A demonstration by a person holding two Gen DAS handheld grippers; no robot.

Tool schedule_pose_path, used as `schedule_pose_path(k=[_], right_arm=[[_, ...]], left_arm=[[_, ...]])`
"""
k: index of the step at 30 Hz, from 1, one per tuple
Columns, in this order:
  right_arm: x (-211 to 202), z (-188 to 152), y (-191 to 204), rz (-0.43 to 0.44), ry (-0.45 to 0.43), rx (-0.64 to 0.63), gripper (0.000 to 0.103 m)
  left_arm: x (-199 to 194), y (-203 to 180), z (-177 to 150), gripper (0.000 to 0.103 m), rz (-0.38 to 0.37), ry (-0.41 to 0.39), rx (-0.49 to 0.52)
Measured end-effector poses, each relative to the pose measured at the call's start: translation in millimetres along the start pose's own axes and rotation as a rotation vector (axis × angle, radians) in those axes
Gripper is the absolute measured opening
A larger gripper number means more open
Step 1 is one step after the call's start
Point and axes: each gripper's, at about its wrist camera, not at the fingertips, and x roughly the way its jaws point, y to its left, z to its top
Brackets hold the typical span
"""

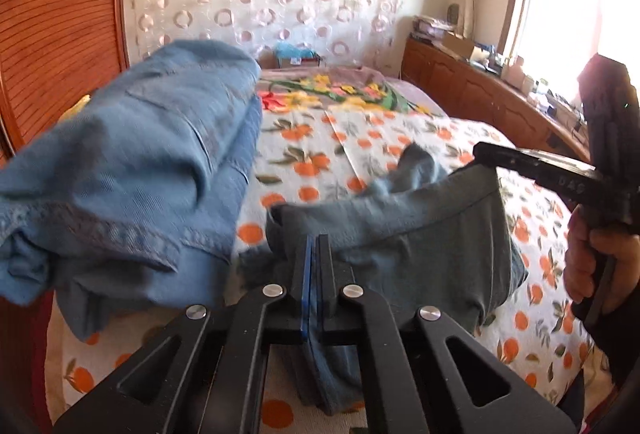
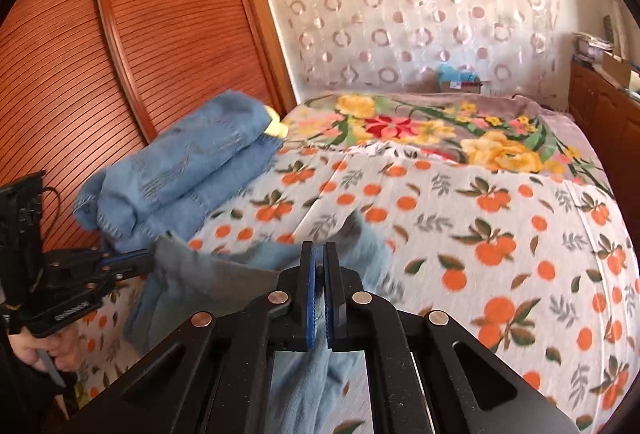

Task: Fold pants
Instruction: 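Grasp the pants hem with both grippers and fold it toward the waistband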

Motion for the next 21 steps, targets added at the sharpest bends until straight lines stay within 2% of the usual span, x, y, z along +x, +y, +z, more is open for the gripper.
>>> schedule_pose_path(k=[4,8,9,10,12,13,15,17,21], right_arm=[[8,4,2,-0.001,0.006,-0.001,0.003],[15,0,7,-0.015,0.034,-0.043,0.005],[15,-2,7,-0.018,0.047,-0.051,0.007],[14,-3,5,-0.020,0.052,-0.058,0.009],[12,-7,2,-0.021,0.057,-0.071,0.017],[10,-7,-1,-0.019,0.062,-0.071,0.021],[10,-8,-7,-0.009,0.077,-0.063,0.034],[6,-7,-11,-0.011,0.074,-0.053,0.038],[-7,-6,-16,-0.004,0.060,-0.061,0.039]], left_arm=[[-2,0,3,0.004,0.020,0.003,0.001],[3,-2,-5,0.017,-0.008,0.047,-0.004],[5,-2,-9,0.024,-0.020,0.061,-0.001],[6,-4,-11,0.029,-0.026,0.066,0.004],[9,-6,-16,0.033,-0.029,0.078,0.018],[12,-8,-18,0.034,-0.027,0.088,0.023],[15,-10,-22,0.034,-0.023,0.104,0.029],[17,-11,-24,0.035,-0.016,0.117,0.033],[18,-11,-27,0.035,-0.008,0.124,0.042]])
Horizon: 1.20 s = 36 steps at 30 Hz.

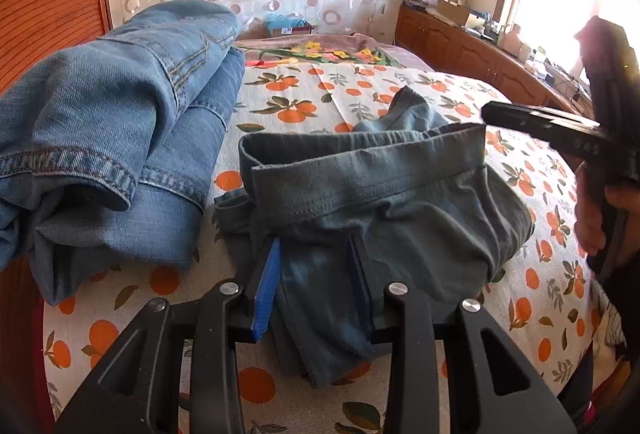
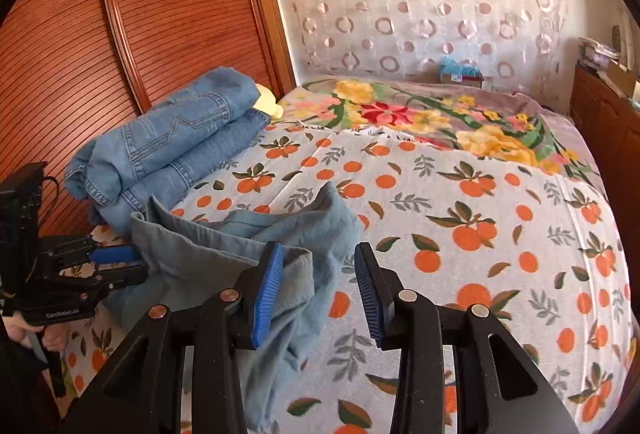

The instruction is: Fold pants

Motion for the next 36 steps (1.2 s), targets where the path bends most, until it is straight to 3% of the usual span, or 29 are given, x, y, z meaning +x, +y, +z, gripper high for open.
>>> schedule_pose_path(k=[6,20,22,24,26,31,36], right_arm=[[1,-2,-2,0.080,0.060,-0.045,0.039],[30,-2,13,0.095,0.150,-0.161,0.042],[31,-2,12,0.103,0.159,-0.160,0.037],[30,0,11,0.112,0.149,-0.147,0.020],[25,3,12,0.132,0.128,-0.141,0.013],[8,18,15,0.130,0.022,-0.155,0.011],[4,35,24,0.059,-0.085,-0.201,0.009]], left_arm=[[3,4,-2,0.036,-0.004,0.007,-0.018],[3,5,-5,0.036,-0.001,0.013,0.004],[3,4,-6,0.036,0.003,0.011,0.010],[1,4,-6,0.036,0.007,0.003,0.011],[-3,3,-7,0.036,0.014,-0.020,0.011],[-19,3,-1,0.036,0.006,-0.061,0.000],[-28,0,6,0.036,0.006,-0.094,0.001]])
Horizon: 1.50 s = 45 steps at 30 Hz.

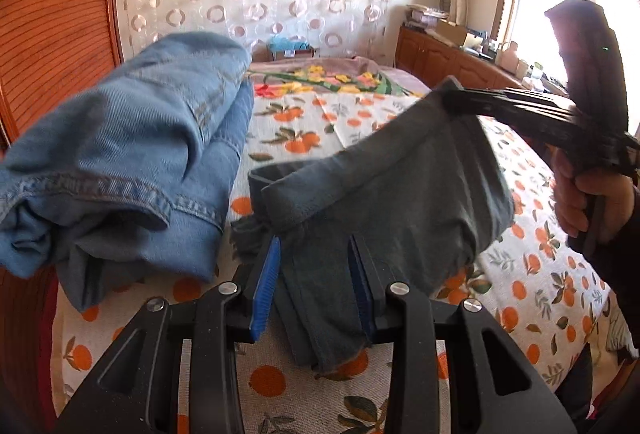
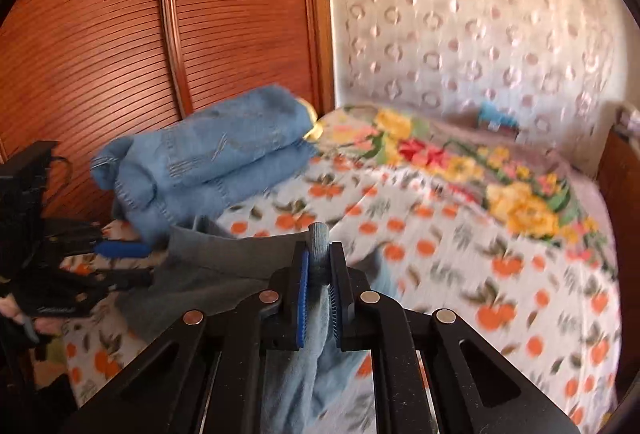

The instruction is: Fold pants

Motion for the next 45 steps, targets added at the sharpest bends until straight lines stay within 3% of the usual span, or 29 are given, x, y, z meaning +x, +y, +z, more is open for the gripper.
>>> schedule_pose_path(k=[4,6,14,17,19,25,31,38,40,43,45], right_arm=[[30,-6,-1,-0.038,0.112,0.011,0.011],[35,-15,-4,-0.048,0.155,0.039,0.018],[-13,-39,0,-0.051,0.137,0.093,0.039],[-29,-51,5,-0.022,0.148,0.100,0.040],[-38,-61,14,-0.012,0.164,0.084,0.040],[-44,-78,25,0.008,0.203,0.056,0.040],[-34,-83,25,0.013,0.238,0.081,0.041],[-28,-84,29,0.005,0.241,0.061,0.041],[-27,-84,28,0.006,0.241,0.065,0.040],[-29,-84,27,0.012,0.225,0.065,0.014],[-32,-85,27,0.010,0.220,0.059,0.007]], left_arm=[[2,-4,0,0.036,-0.003,0.012,0.014],[1,-6,-3,0.036,-0.003,0.017,0.022],[-6,-5,-21,0.036,-0.009,0.034,0.020],[-13,-5,-28,0.036,-0.020,0.036,0.017],[-17,-7,-34,0.046,-0.029,0.043,0.024],[-19,-12,-45,0.047,-0.038,0.067,0.038],[-4,-12,-52,0.047,0.004,0.120,0.054],[2,-10,-50,0.025,-0.004,0.120,0.064],[3,-10,-50,0.015,-0.002,0.115,0.075],[-1,-10,-51,0.008,-0.002,0.099,0.090],[-4,-7,-50,0.007,-0.007,0.087,0.079]])
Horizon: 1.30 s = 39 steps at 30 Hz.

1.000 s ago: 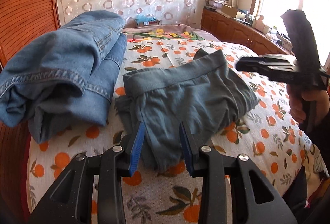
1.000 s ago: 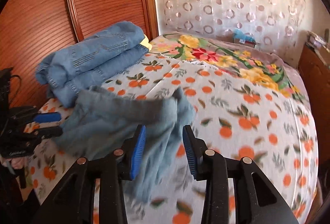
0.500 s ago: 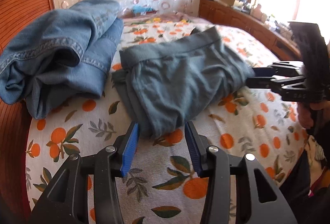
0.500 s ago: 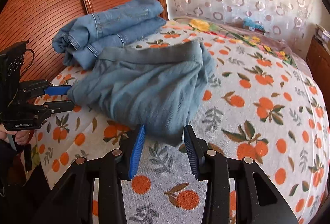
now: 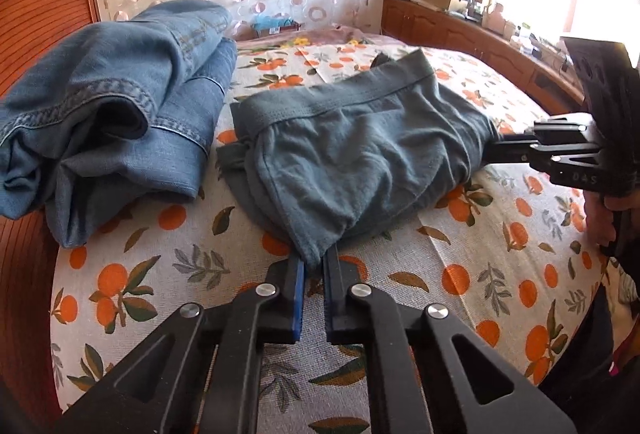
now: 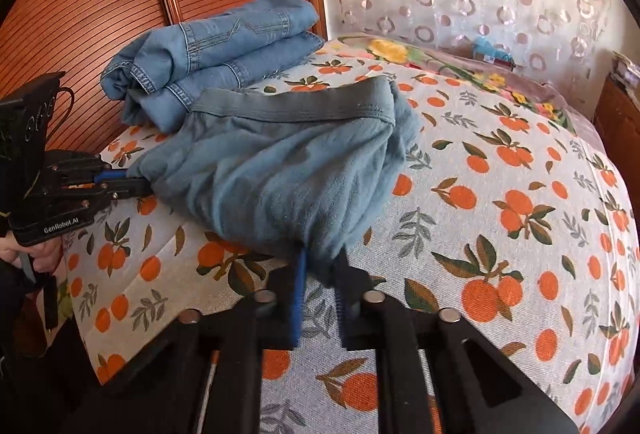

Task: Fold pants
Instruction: 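Grasp the folded pants edge with both grippers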

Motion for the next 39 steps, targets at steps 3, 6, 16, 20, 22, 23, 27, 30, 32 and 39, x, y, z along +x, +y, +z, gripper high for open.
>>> schedule_pose_path(k=[3,6,16,20,22,23,27,30,32,39], right_arm=[[-9,-2,-1,-0.005,-0.016,0.003,0.005],[-24,-8,-2,0.013,-0.035,0.012,0.005],[-58,-54,9,0.063,0.011,0.030,0.005],[-68,-69,11,0.071,0.008,0.048,0.005],[-75,-73,10,0.069,-0.001,0.056,0.005],[-78,-73,9,0.061,-0.005,0.061,0.005],[-93,-74,4,0.023,-0.032,0.066,0.009],[-97,-70,3,0.002,-0.056,0.078,0.016],[-95,-62,3,-0.008,-0.067,0.079,0.024],[-64,-27,4,0.004,-0.094,0.081,0.037]], left_arm=[[-12,5,1,0.007,0.000,-0.027,-0.012],[-25,6,-2,0.007,-0.003,-0.038,-0.007],[-43,-11,-43,0.007,-0.048,0.033,0.032],[-45,-20,-53,0.009,-0.053,0.056,0.044],[-50,-18,-50,0.014,-0.057,0.045,0.031],[-52,-18,-50,0.017,-0.063,0.042,0.025],[-64,-14,-40,0.031,-0.052,0.002,0.009],[-64,-14,-31,0.035,-0.049,-0.015,0.010],[-63,-13,-26,0.037,-0.047,-0.023,0.008],[-72,-7,-7,0.039,-0.049,-0.074,0.005]])
